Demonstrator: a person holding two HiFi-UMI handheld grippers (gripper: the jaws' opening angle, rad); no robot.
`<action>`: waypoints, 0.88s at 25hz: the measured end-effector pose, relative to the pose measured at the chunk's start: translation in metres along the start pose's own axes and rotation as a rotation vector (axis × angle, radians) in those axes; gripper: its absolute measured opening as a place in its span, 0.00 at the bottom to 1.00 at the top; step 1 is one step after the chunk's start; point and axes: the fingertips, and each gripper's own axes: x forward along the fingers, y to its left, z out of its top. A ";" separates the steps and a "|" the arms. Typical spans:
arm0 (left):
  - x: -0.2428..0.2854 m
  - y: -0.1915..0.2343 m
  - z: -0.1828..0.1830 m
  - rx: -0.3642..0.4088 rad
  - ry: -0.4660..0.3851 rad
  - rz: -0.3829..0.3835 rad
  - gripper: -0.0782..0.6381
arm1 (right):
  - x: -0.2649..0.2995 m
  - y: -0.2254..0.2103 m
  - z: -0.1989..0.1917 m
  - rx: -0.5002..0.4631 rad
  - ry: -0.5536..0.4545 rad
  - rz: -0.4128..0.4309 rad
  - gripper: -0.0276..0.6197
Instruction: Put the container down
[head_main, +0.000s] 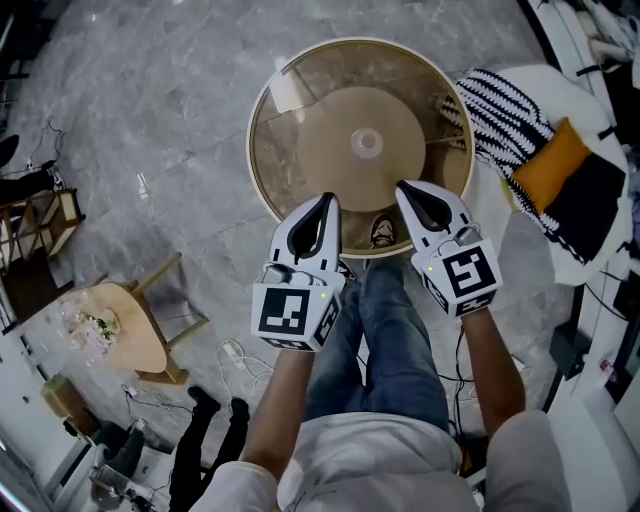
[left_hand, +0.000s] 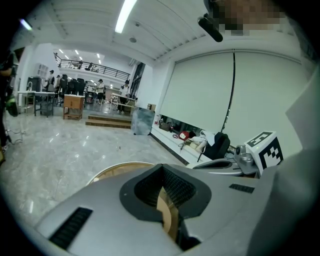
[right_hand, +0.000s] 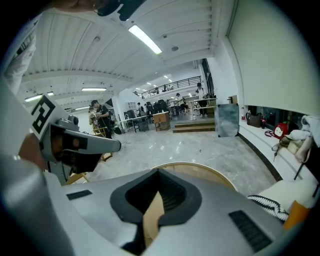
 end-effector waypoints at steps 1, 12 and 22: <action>-0.002 -0.001 0.003 -0.002 -0.001 -0.001 0.13 | -0.002 0.001 0.004 0.001 -0.002 -0.002 0.07; -0.033 -0.012 0.032 -0.011 -0.021 0.002 0.13 | -0.038 0.010 0.039 0.017 -0.034 -0.029 0.07; -0.062 -0.028 0.052 -0.011 -0.039 0.000 0.13 | -0.064 0.030 0.075 -0.016 -0.061 -0.029 0.07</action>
